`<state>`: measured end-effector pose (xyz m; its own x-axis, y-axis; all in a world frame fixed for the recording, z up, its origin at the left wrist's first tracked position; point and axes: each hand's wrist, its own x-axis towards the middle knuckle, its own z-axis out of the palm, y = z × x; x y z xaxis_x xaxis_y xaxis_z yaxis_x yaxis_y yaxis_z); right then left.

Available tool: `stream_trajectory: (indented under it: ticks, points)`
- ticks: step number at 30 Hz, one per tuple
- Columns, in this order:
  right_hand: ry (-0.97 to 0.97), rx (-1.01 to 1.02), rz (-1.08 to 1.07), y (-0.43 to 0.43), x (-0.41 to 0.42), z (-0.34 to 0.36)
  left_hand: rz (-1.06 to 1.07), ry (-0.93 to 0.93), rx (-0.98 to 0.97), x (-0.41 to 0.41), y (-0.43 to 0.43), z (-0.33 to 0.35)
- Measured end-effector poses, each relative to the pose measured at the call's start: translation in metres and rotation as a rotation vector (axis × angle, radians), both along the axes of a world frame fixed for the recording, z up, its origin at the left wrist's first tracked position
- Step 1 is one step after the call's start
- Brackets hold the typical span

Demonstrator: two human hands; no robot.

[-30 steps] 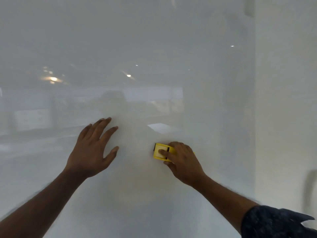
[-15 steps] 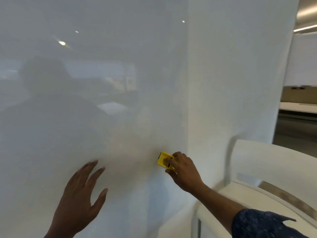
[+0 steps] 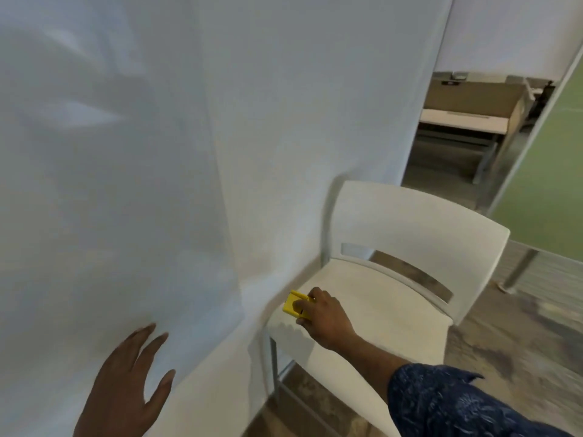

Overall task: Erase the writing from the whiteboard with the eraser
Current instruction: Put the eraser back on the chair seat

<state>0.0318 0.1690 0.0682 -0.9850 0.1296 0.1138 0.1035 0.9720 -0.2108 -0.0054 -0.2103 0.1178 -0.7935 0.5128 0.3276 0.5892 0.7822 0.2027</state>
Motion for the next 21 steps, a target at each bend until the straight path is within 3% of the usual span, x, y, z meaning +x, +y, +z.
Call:
stream_trajectory:
  ticks: [5, 11, 21]
  points:
    - [-0.162, -0.025, -0.09, 0.049, 0.009, -0.061, -0.048, -0.133, -0.048, -0.008, 0.052, -0.04]
    - [-0.283, -0.102, -0.189, 0.089, 0.0, -0.122, -0.086, -0.151, -0.103, -0.007, 0.096, -0.08]
    - [-0.24, -0.322, -0.339, 0.113, -0.014, -0.148, -0.09, -0.206, -0.127, -0.008, 0.116, -0.097]
